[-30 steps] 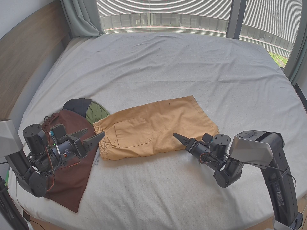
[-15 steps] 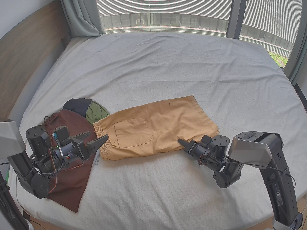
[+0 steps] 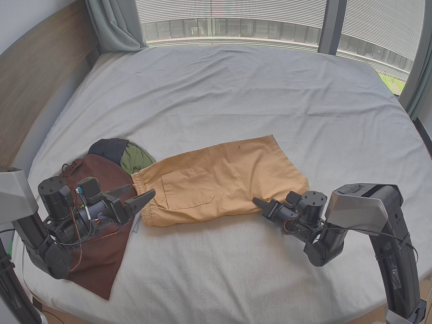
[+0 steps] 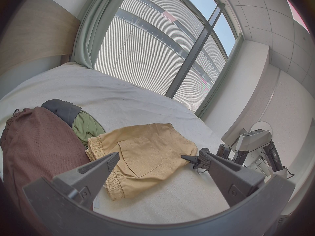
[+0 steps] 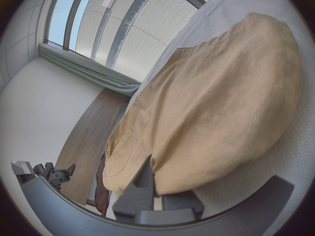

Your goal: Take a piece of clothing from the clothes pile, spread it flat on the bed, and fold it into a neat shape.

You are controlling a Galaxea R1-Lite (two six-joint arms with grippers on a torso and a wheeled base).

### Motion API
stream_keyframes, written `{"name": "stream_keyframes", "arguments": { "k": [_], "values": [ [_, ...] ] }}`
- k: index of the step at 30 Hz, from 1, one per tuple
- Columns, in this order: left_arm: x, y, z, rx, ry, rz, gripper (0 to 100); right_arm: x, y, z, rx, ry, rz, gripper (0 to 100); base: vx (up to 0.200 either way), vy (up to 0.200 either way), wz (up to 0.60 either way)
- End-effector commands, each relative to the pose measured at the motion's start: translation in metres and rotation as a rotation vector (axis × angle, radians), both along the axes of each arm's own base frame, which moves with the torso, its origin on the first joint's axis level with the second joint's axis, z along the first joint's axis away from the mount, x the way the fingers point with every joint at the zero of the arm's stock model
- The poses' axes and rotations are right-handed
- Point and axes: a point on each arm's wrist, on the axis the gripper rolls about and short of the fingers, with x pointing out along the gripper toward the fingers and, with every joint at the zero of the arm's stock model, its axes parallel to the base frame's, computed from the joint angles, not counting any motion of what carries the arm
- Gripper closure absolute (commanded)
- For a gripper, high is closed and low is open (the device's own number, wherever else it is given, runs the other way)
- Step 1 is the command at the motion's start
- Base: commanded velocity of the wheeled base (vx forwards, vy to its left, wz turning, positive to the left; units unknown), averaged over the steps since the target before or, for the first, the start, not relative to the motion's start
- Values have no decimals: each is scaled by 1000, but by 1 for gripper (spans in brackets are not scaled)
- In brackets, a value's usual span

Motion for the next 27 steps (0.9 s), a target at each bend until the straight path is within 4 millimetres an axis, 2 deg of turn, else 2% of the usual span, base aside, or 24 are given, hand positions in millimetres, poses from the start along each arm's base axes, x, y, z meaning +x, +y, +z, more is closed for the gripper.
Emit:
{"name": "stream_keyframes", "arguments": {
  "k": [1,8,13,20,27],
  "values": [
    [2,0,2,-2,-15,0,0,-8,-2,13,-19,-12,9,100,0,0,0],
    [3,-1,3,-3,-19,0,0,-15,-4,17,-31,0,13,100,0,0,0],
    [5,1,7,-45,-8,2,0,-29,-12,12,-140,-10,26,100,0,0,0],
    [2,2,16,-94,-7,-41,0,-53,-17,27,-158,26,42,100,0,0,0],
    [-2,3,15,-95,4,-56,0,-78,-28,18,-220,109,49,100,0,0,0]
  ]
}}
